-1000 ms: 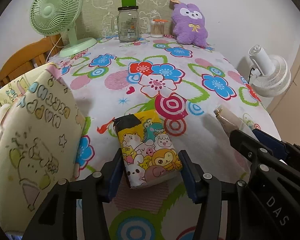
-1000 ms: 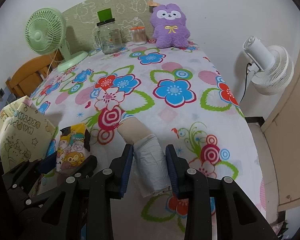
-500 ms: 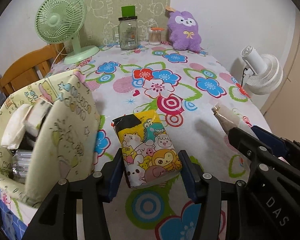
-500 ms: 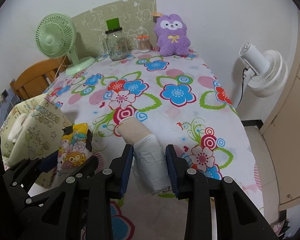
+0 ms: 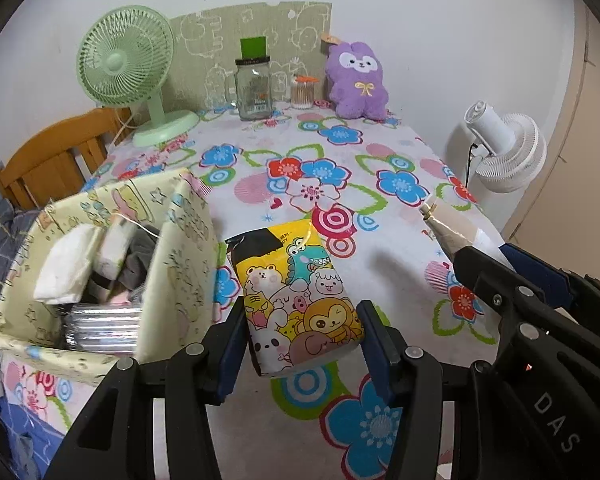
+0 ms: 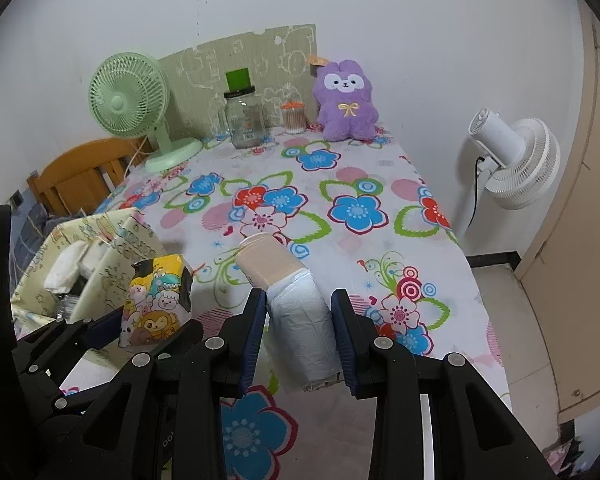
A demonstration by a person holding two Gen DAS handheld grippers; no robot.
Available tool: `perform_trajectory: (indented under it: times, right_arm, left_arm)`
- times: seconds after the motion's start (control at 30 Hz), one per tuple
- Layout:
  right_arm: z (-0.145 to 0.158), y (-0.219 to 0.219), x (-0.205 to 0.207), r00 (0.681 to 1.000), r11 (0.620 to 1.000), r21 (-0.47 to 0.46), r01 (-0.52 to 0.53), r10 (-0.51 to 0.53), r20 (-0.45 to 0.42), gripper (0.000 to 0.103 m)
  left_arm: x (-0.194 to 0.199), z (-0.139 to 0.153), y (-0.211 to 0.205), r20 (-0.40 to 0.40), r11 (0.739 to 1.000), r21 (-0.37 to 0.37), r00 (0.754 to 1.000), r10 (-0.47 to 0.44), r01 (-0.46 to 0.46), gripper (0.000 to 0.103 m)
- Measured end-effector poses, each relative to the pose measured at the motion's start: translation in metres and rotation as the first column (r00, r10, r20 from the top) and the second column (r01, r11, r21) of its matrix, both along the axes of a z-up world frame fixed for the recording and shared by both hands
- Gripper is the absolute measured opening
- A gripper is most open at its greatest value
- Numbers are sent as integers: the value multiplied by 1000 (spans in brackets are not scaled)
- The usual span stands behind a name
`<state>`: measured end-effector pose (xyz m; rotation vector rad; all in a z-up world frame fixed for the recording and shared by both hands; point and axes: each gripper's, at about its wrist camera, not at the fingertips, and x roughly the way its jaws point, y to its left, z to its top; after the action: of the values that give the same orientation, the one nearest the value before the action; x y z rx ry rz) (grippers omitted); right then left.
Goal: Organize soft objects
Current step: 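Lift and carry the snack box with the left gripper while the right gripper carries the roll toward the box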
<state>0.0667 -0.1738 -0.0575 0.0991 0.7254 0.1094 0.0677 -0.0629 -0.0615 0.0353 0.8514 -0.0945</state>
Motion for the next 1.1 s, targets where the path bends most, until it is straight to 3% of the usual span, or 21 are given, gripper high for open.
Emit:
perform_trajectory:
  times: [0.63,1.1]
  right_arm:
    - [51,26,-28,995,1000,-12,9,-7,95,37]
    - [67,63,-21,993,1000,-13,-21,22,117,37]
  left_arm:
    - [-21,50,28,76,1000,-13,997,2,-1,55]
    - [-15,62,67,99,1000,-2,995,19,-19,55]
